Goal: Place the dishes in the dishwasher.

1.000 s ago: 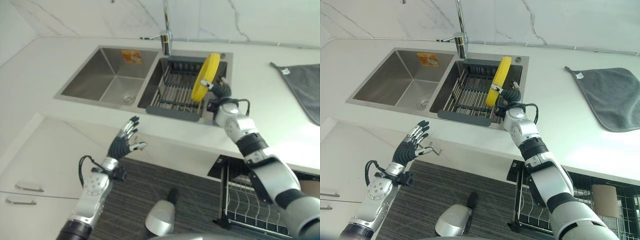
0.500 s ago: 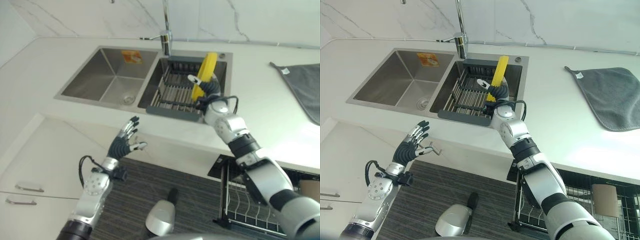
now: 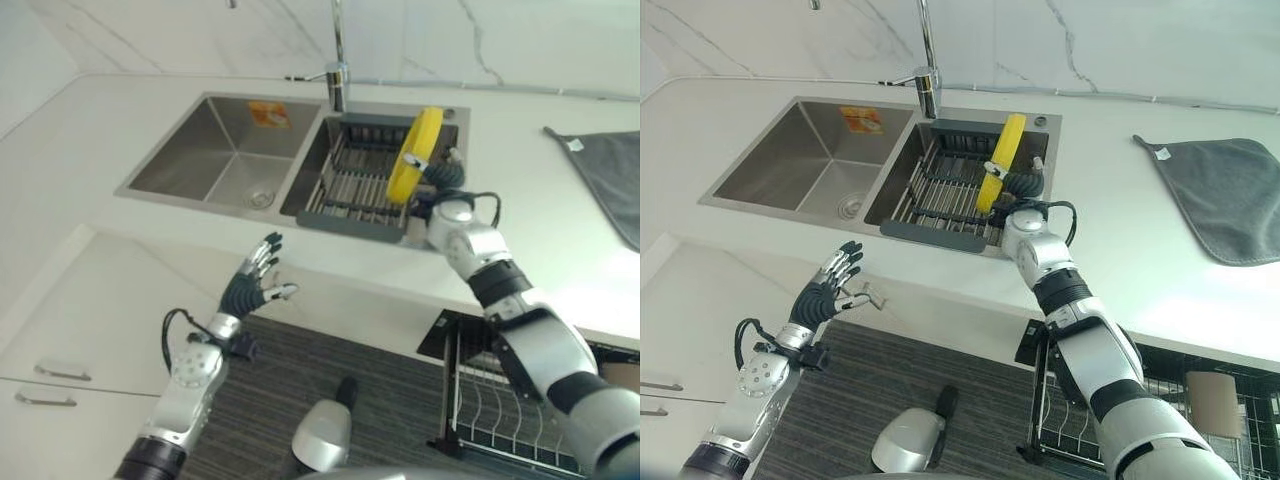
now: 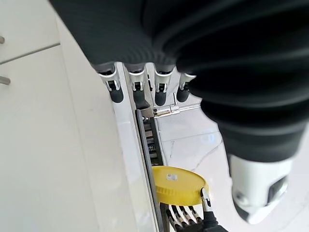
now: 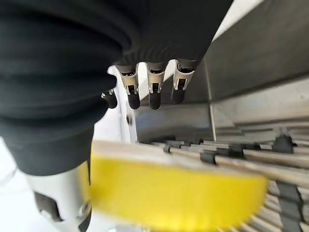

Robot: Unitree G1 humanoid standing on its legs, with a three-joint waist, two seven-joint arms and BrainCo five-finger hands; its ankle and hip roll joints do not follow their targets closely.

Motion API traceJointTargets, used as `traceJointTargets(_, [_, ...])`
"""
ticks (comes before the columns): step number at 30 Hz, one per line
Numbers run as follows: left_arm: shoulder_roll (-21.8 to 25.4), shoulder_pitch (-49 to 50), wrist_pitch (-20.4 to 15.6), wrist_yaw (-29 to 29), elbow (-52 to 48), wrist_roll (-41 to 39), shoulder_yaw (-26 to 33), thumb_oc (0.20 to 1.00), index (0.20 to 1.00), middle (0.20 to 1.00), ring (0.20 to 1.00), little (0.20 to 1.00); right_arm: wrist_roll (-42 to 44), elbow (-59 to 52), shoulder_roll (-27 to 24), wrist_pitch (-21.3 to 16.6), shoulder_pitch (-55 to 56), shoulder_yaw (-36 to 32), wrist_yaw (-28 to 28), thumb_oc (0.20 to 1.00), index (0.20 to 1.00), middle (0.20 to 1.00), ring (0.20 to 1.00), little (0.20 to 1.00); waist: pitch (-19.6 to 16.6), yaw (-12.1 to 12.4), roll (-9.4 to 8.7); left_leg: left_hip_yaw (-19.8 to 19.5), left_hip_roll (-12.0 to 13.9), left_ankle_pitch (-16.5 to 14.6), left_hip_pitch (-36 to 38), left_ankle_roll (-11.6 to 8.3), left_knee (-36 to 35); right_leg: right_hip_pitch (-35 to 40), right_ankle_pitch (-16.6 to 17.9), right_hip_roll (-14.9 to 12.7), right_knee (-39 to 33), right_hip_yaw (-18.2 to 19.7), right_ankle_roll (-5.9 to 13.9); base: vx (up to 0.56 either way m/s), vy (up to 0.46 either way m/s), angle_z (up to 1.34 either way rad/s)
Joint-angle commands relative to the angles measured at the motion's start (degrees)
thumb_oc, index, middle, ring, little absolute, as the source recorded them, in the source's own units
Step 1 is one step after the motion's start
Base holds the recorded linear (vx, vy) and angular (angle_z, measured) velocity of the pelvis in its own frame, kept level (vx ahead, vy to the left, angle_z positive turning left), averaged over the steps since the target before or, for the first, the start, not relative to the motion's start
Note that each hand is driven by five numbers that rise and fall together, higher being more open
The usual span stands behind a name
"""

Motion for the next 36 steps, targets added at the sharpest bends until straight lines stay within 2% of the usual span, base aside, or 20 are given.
traceJointTargets(1, [2.94, -0.09, -1.31, -0.70, 1.29, -2.24, -4.47, 1.000, 1.000, 1.000, 1.000, 1.000, -3.31, 0.35, -2.69, -2.48, -4.76, 0.93, 0.90, 1.000, 1.000, 1.000, 1.000, 1.000, -3.08, 2.38, 0.69, -0.85, 1.24, -0.95, -2.29, -1.35, -2.27, -2.13, -5.95, -3.58, 11.00, 1.02, -0.13, 0.01, 0.039, 0.01])
traceJointTargets(13, [3.87, -1.17, -1.68, -1.30, 2.01, -3.05, -4.82, 1.000, 1.000, 1.000, 1.000, 1.000, -2.03, 1.61, -3.10, -2.82, -7.09, 1.88, 3.42, 1.000, 1.000, 1.000, 1.000, 1.000, -2.19, 3.05, 0.59, -1.55, 0.82, -0.80, -2.66, -1.04, -2.10, -2.59, -6.05, -4.15, 12.03, 0.74, -0.24, 0.00, 0.000, 0.06])
traceJointTargets(28, [3.49, -1.22, -0.55, -1.49, 2.17, -2.96, -5.11, 1.000, 1.000, 1.000, 1.000, 1.000, -1.71, 0.47, -1.07, -2.20, -8.00, 3.09, 2.47, 1.000, 1.000, 1.000, 1.000, 1.000, -2.58, 2.96, 0.57, -1.52, 1.19, -0.98, -2.28, -1.28, -1.73, -2.36, -6.25, -3.88, 11.97, 1.03, -0.23, 0.00, -0.004, 0.00])
traceJointTargets(32, [3.62, -1.00, -0.44, -1.83, 2.27, -3.15, -5.05, 1.000, 1.000, 1.000, 1.000, 1.000, -2.15, 1.88, -1.71, -1.53, -8.57, 2.91, 2.01, 1.000, 1.000, 1.000, 1.000, 1.000, -2.59, 2.92, 0.73, -1.49, 1.22, -1.05, -2.24, -1.27, -1.45, -2.32, -6.20, -4.07, 12.14, 1.10, -0.30, 0.03, 0.016, 0.00])
traceJointTargets(36, [4.39, -1.18, 0.62, -1.99, 1.69, -4.55, -4.76, 1.000, 1.000, 1.000, 1.000, 1.000, -2.18, 4.13, -2.90, -1.24, -10.08, 2.65, 4.10, 1.000, 1.000, 1.000, 1.000, 1.000, -2.35, 2.97, 0.77, -1.69, 1.10, -0.89, -2.65, -1.40, -1.26, -2.61, -6.12, -4.30, 12.24, 1.35, -0.21, 0.03, 0.046, 0.00])
